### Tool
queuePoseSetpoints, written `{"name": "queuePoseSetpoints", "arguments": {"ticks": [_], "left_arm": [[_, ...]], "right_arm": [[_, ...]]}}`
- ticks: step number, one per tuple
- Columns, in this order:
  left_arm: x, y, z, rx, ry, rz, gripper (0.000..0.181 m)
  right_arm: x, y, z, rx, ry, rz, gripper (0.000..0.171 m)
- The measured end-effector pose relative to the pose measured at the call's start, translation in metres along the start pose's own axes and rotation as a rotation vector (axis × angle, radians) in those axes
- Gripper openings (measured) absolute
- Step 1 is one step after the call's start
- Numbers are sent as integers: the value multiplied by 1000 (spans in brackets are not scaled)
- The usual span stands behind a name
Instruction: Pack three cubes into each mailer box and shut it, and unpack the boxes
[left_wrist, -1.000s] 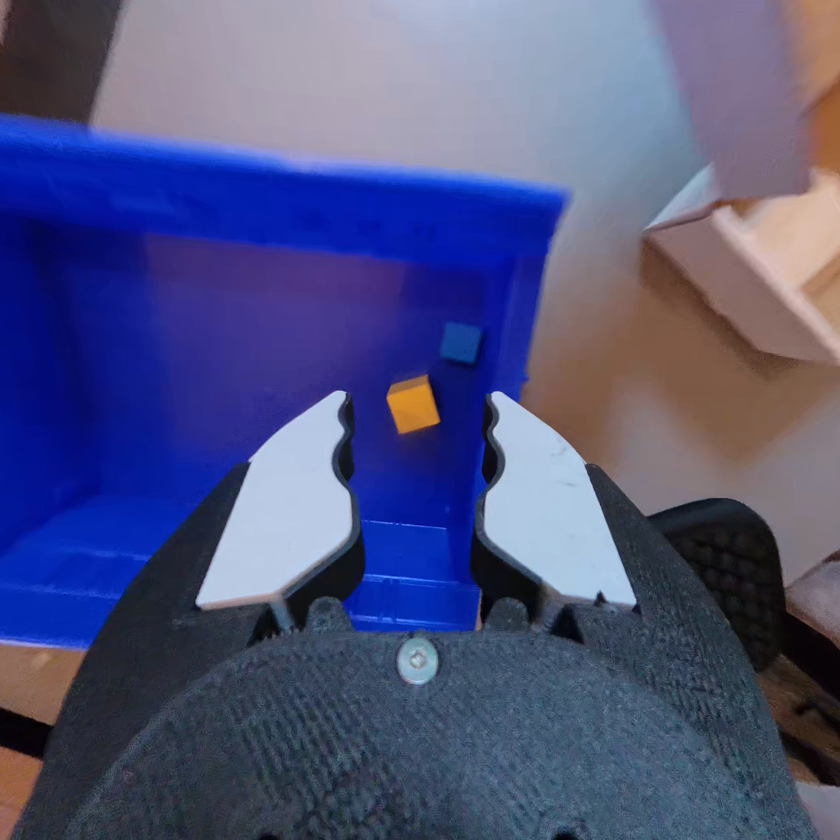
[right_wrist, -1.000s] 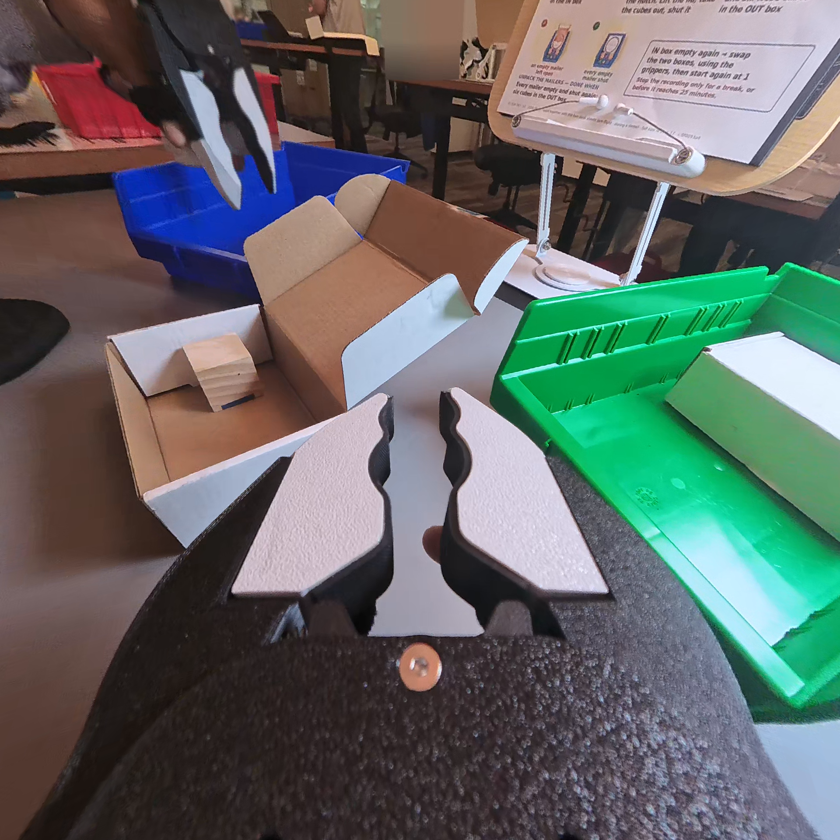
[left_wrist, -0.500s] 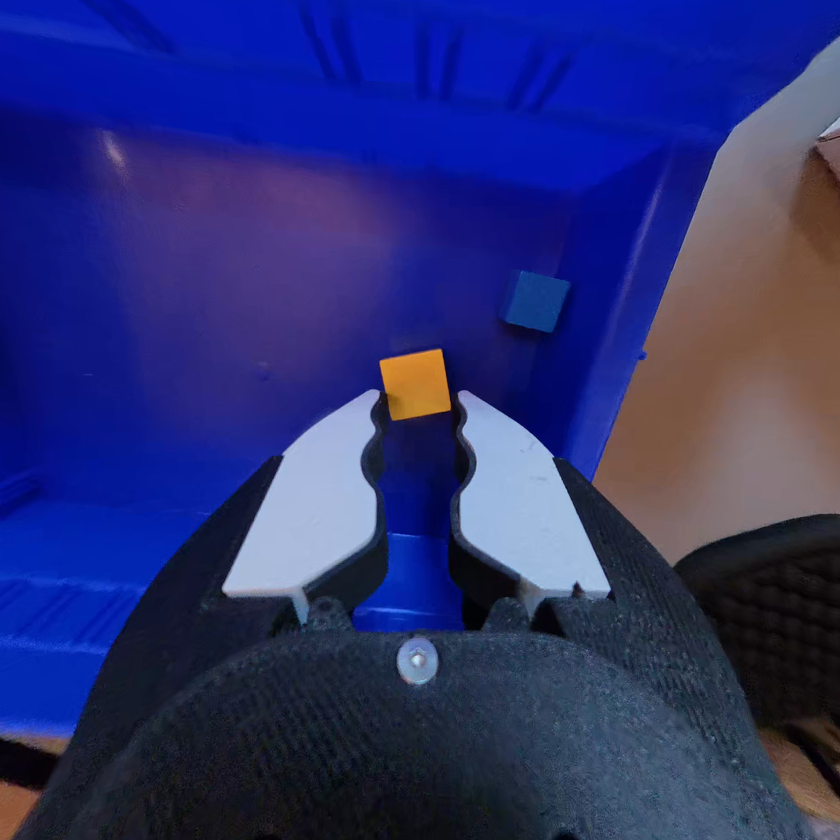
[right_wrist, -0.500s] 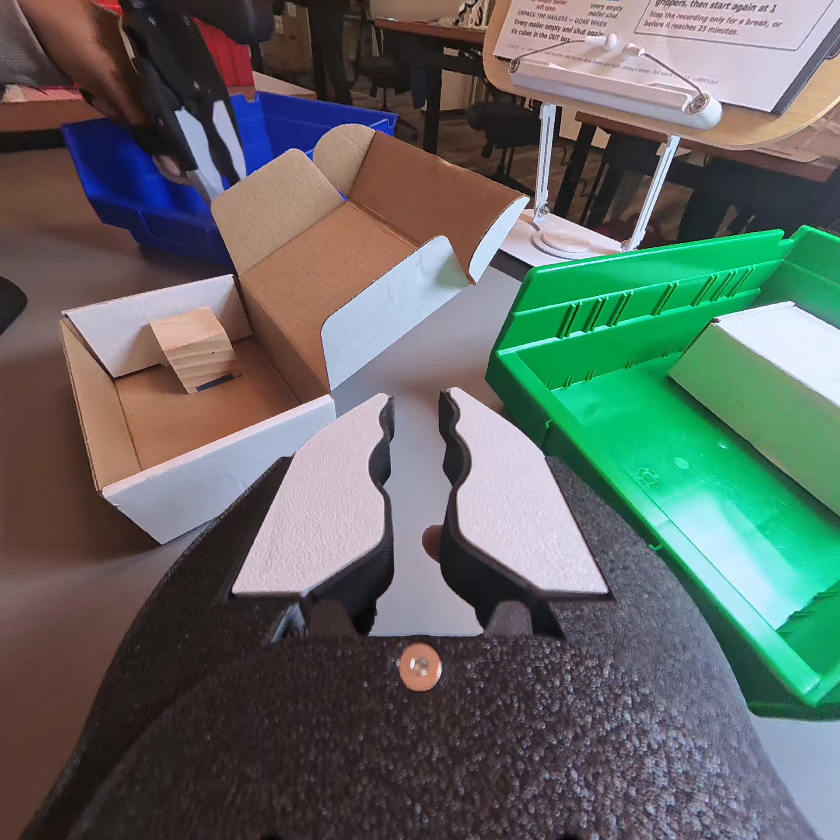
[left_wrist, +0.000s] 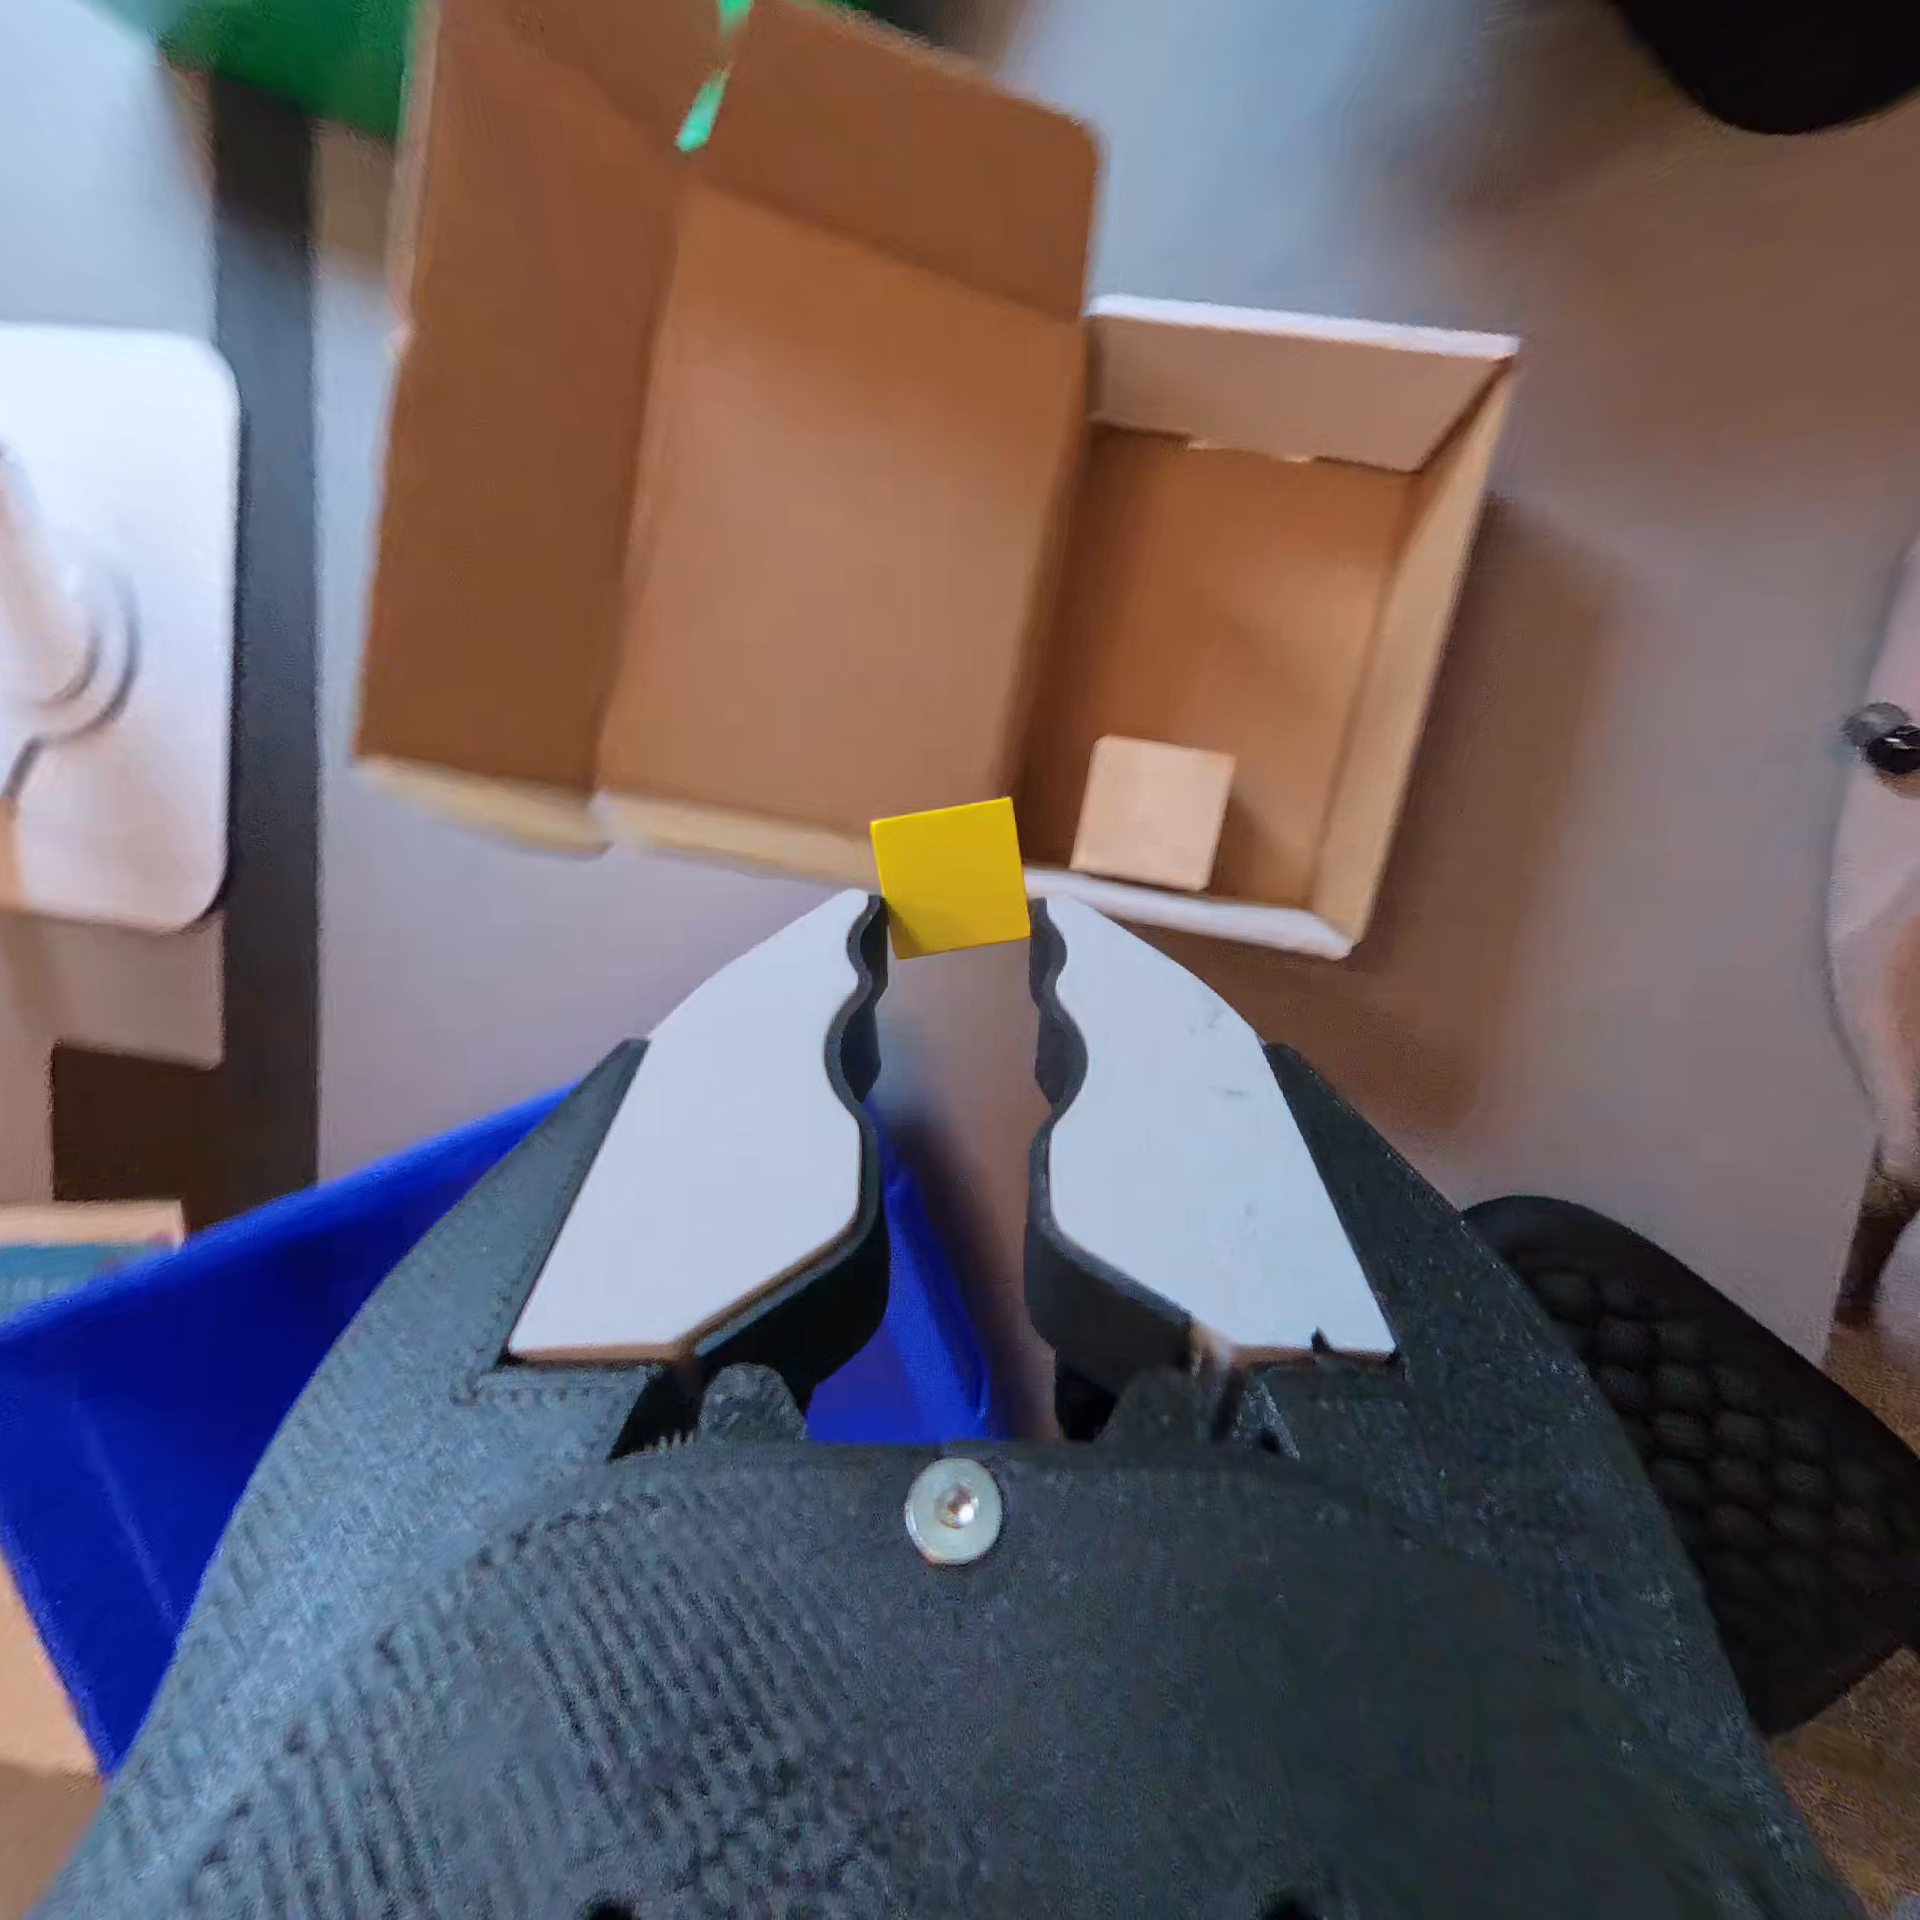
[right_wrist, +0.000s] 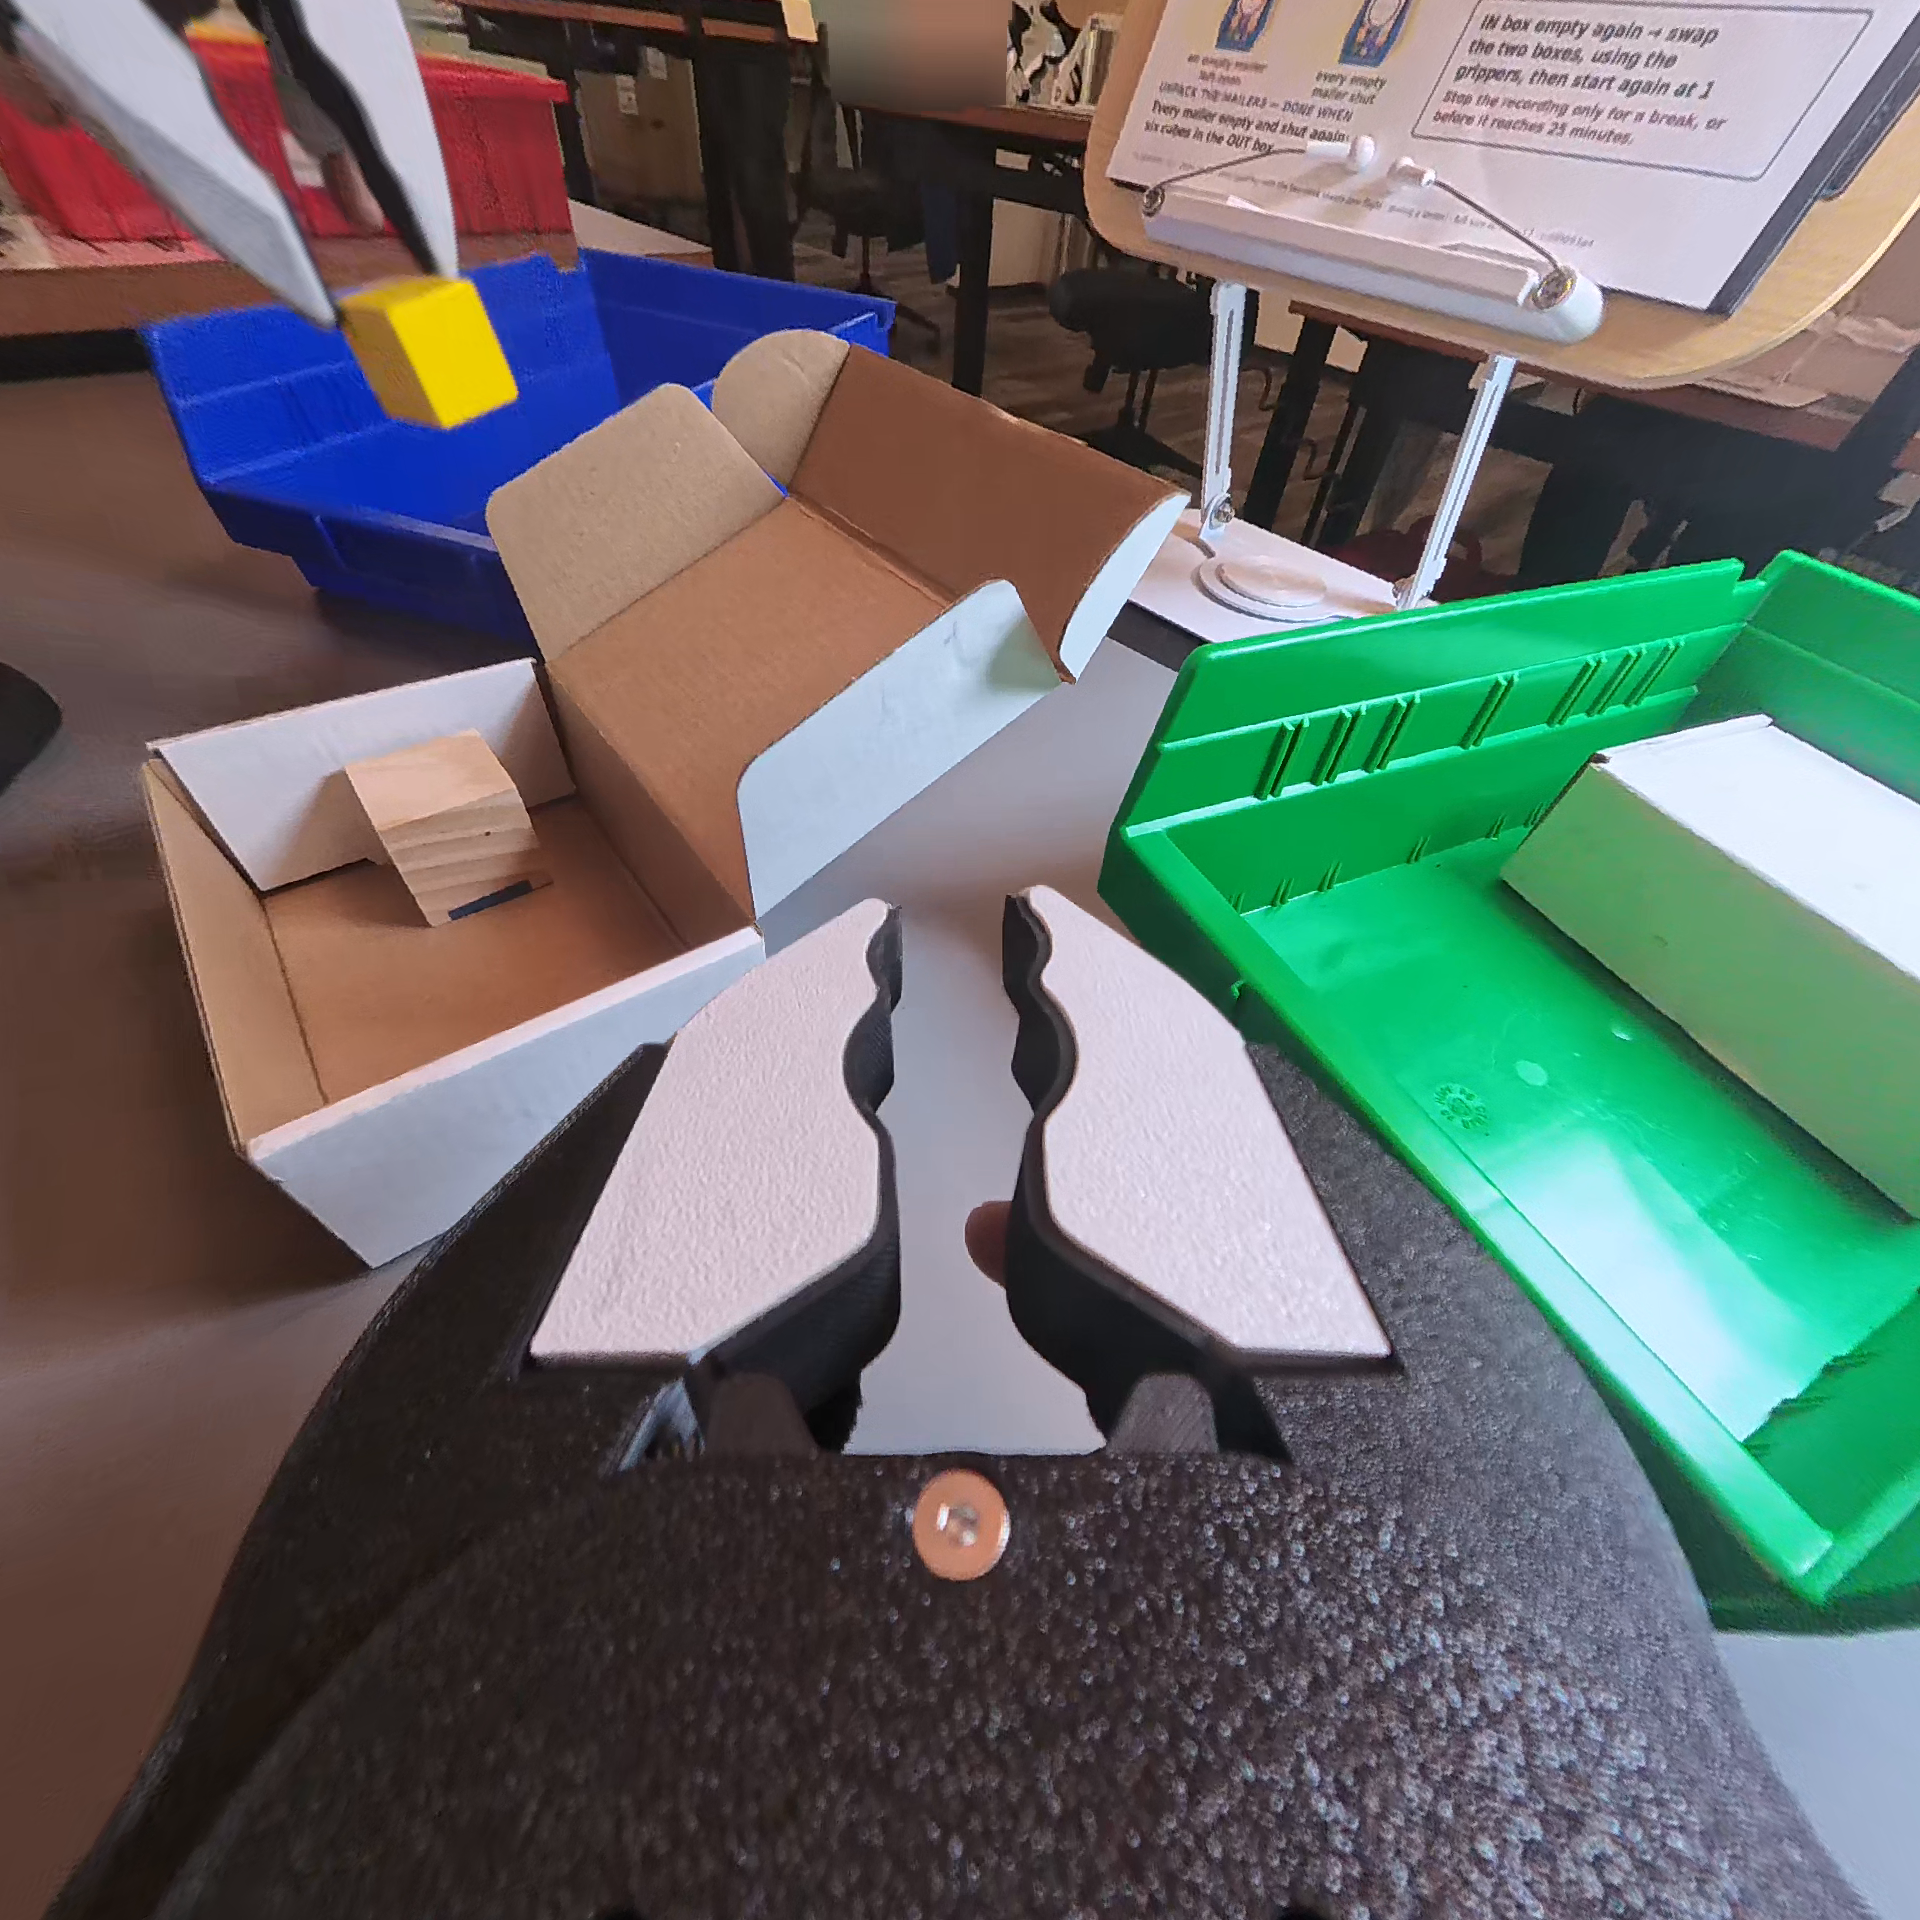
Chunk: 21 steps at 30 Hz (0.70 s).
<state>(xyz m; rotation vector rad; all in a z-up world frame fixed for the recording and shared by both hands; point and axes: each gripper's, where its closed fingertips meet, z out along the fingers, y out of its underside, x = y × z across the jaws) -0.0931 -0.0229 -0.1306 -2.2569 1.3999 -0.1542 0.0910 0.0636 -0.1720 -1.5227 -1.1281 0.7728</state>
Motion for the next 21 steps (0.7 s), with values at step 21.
{"name": "queuePoseSetpoints", "arguments": {"ticks": [21], "left_arm": [[66,-13,120,-238,141,211,27]], "right_arm": [[27,-20,-23,97,139,28,64]]}}
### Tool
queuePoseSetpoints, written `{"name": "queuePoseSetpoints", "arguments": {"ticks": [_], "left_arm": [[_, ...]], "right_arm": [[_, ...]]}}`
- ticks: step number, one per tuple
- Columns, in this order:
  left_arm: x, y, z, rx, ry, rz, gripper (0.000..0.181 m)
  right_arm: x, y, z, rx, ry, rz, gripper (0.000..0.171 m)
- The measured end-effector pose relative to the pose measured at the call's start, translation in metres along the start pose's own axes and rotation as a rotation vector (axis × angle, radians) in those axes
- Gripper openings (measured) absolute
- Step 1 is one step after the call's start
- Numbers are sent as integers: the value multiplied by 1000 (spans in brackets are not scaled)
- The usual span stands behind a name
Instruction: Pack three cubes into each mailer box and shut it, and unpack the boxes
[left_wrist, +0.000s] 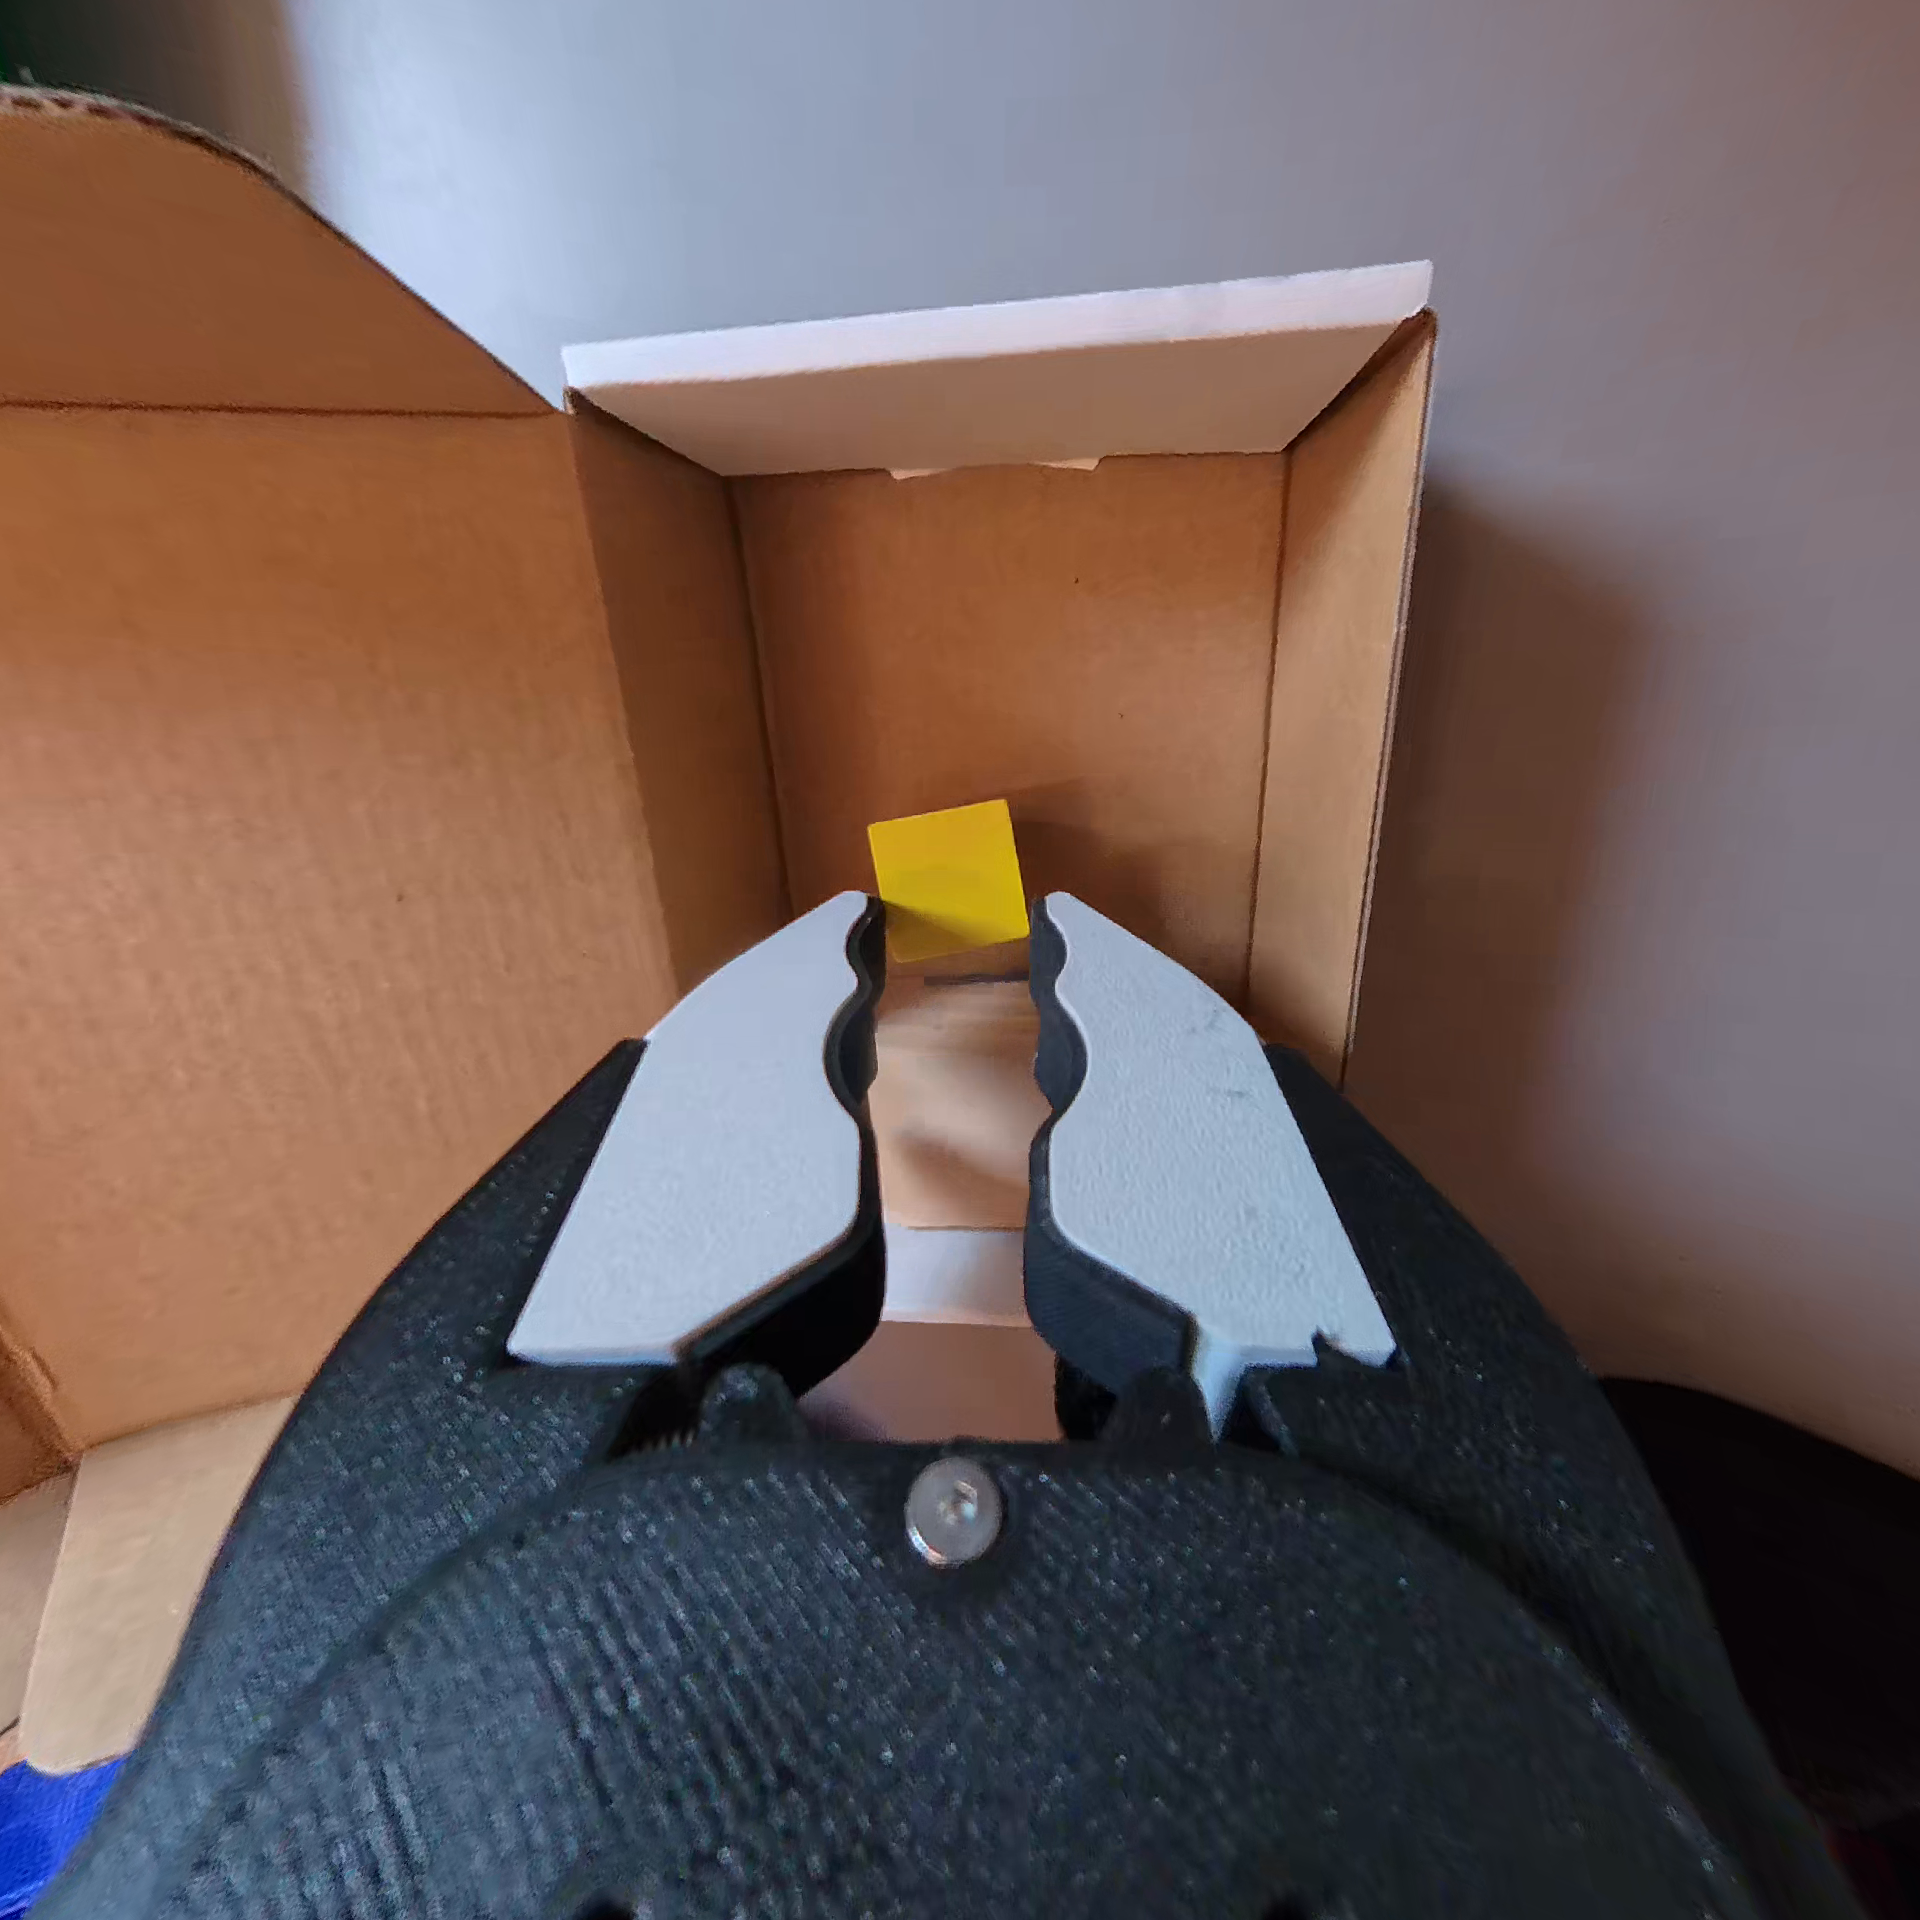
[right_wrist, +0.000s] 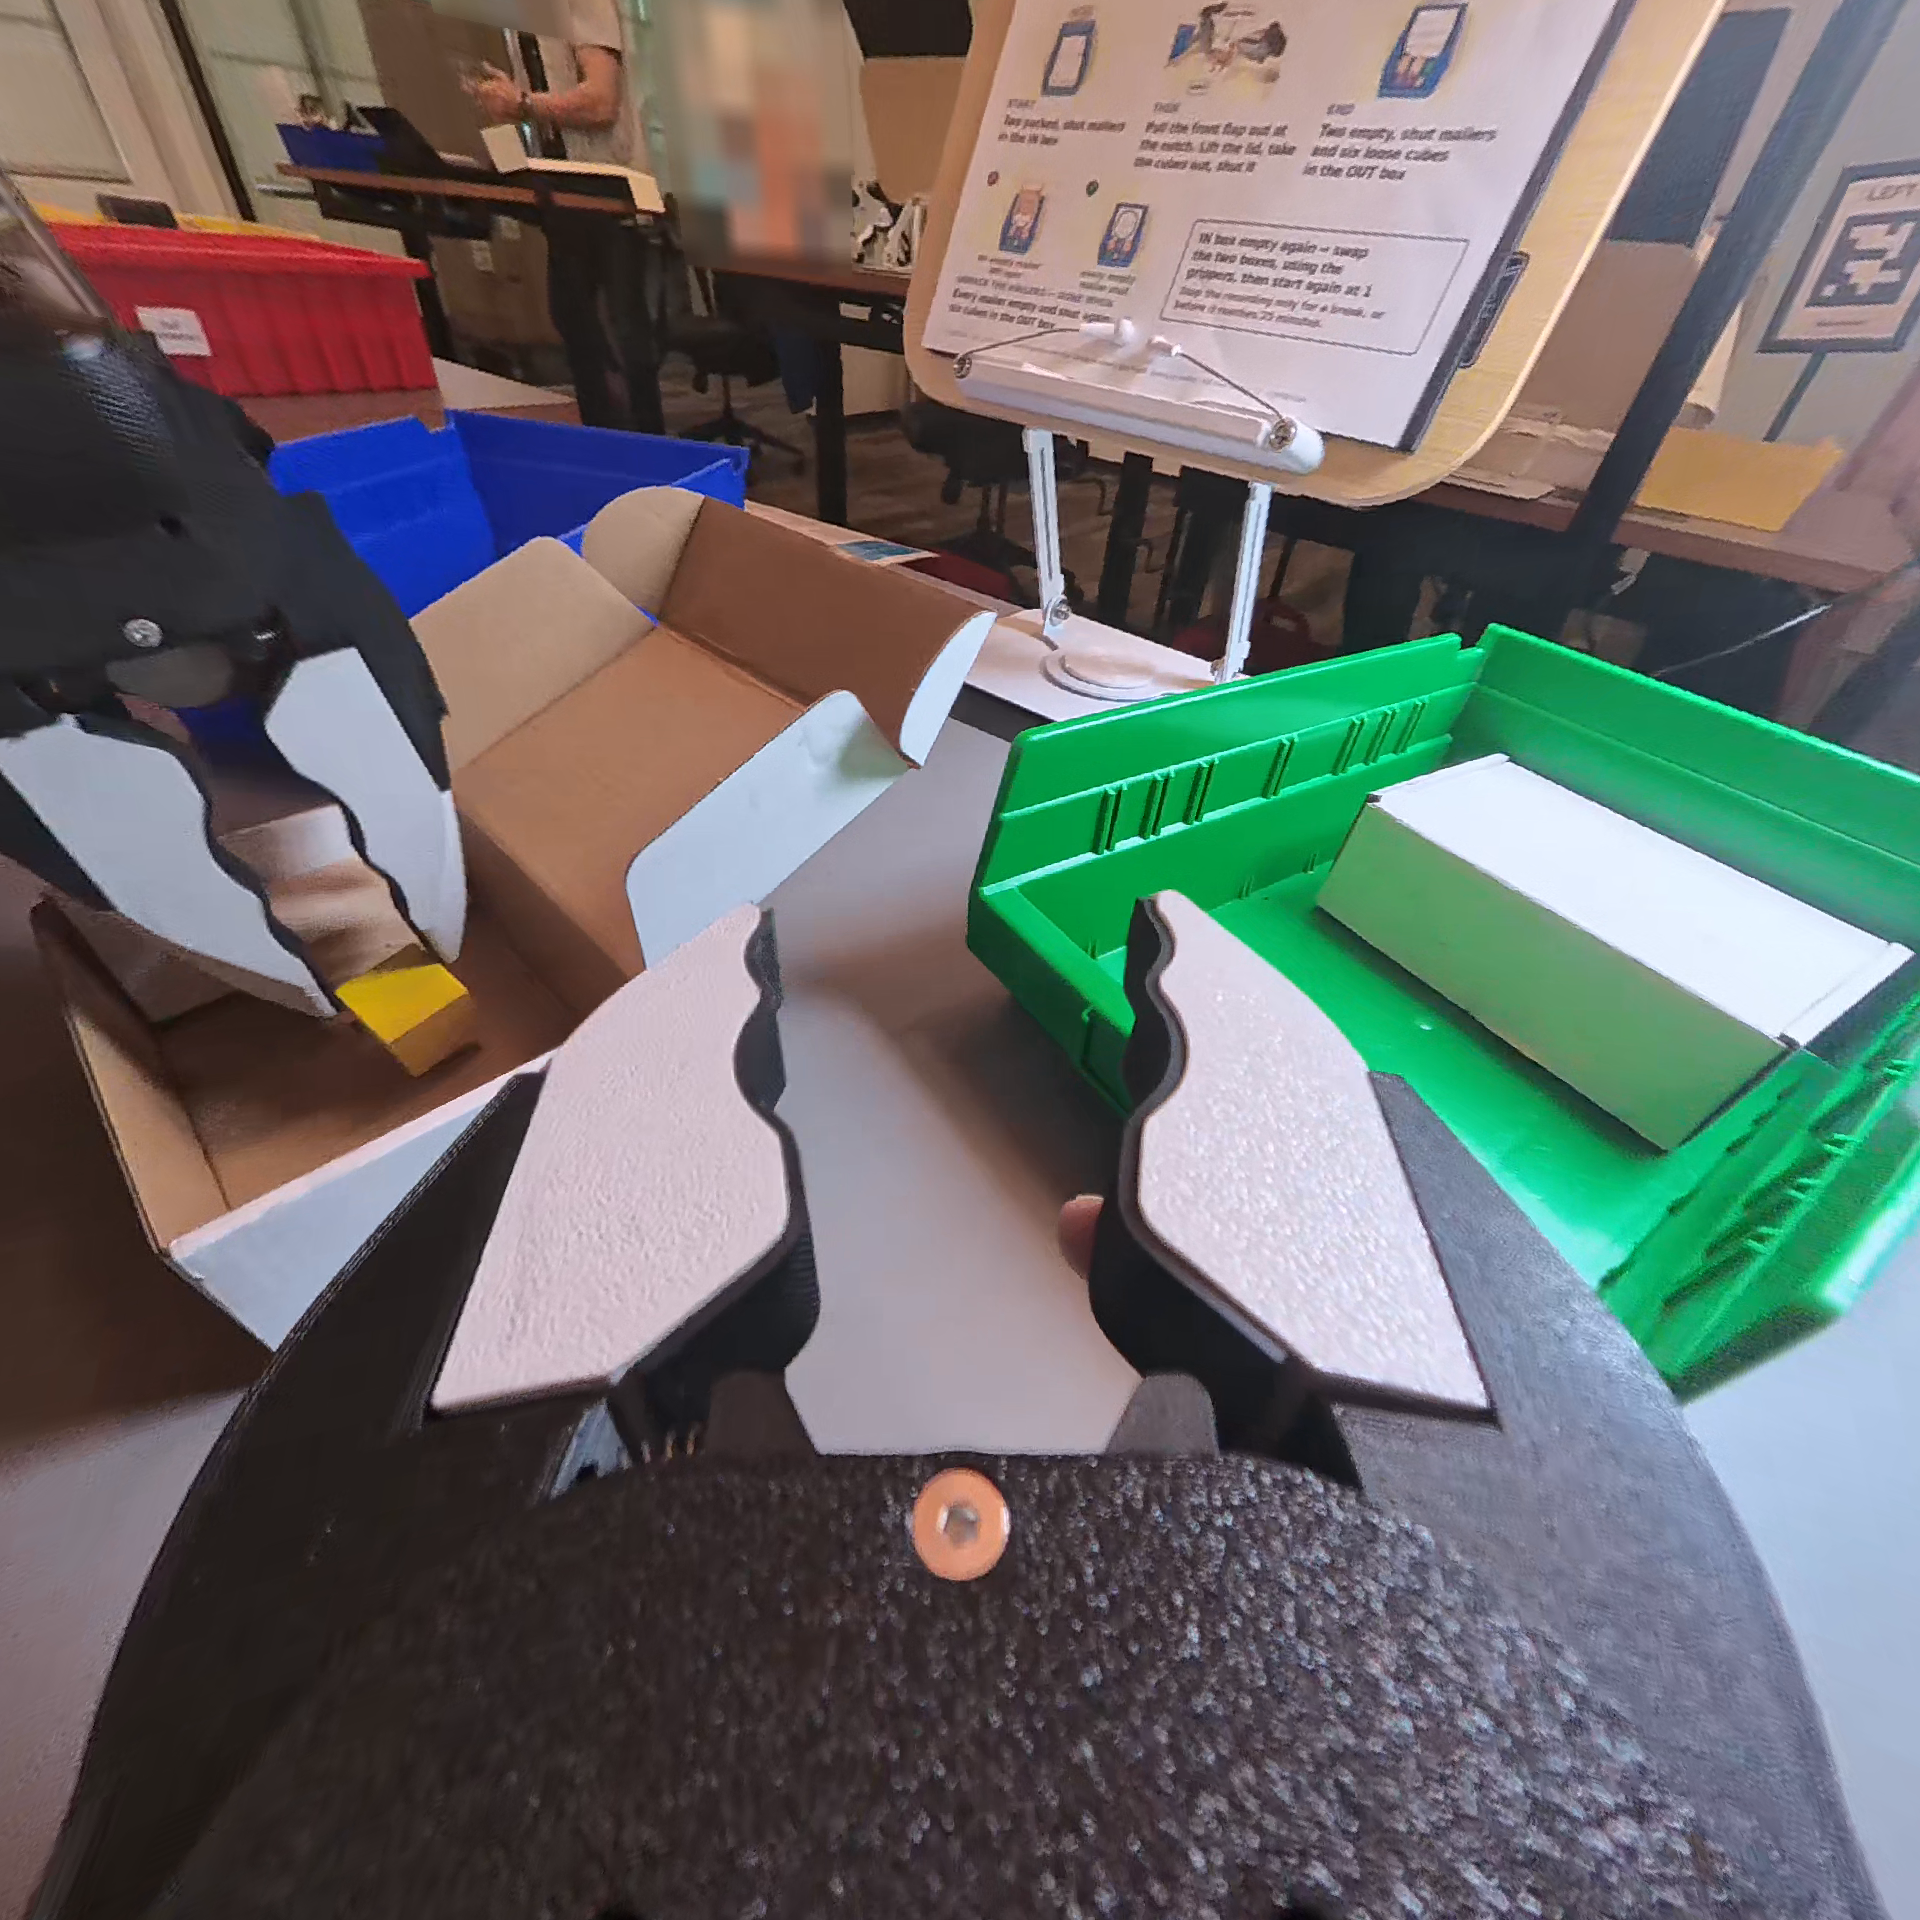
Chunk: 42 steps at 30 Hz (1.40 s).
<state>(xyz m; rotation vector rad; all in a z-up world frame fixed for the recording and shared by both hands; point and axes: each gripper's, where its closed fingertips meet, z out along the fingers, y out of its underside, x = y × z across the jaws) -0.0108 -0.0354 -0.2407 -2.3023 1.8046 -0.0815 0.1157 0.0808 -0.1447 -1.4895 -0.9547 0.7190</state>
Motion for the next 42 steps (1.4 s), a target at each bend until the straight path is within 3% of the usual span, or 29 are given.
{"name": "queuePoseSetpoints", "arguments": {"ticks": [8,13,16,19,25,29,31,42], "left_arm": [[-4,1,-7,61,-28,-48,36],[-18,16,-66,173,-95,-131,35],[-45,47,-111,235,-175,-280,42],[-74,98,-126,205,-241,-430,46],[-83,196,-67,6,-104,-613,48],[-70,229,-40,-84,-34,-340,53],[-66,228,-34,-40,-15,-227,46],[-82,205,-24,-69,-131,331,46]], "right_arm": [[-7,2,1,-12,-39,-7,64],[-7,0,0,-7,-42,-14,63],[-8,-1,0,-3,-44,-12,63],[-9,-1,0,-2,-47,-13,62],[-10,-1,1,-3,-48,-18,62],[-9,0,1,3,-51,-17,61],[-9,2,3,-3,-52,-16,60],[1,19,16,-61,-35,11,59]]}}
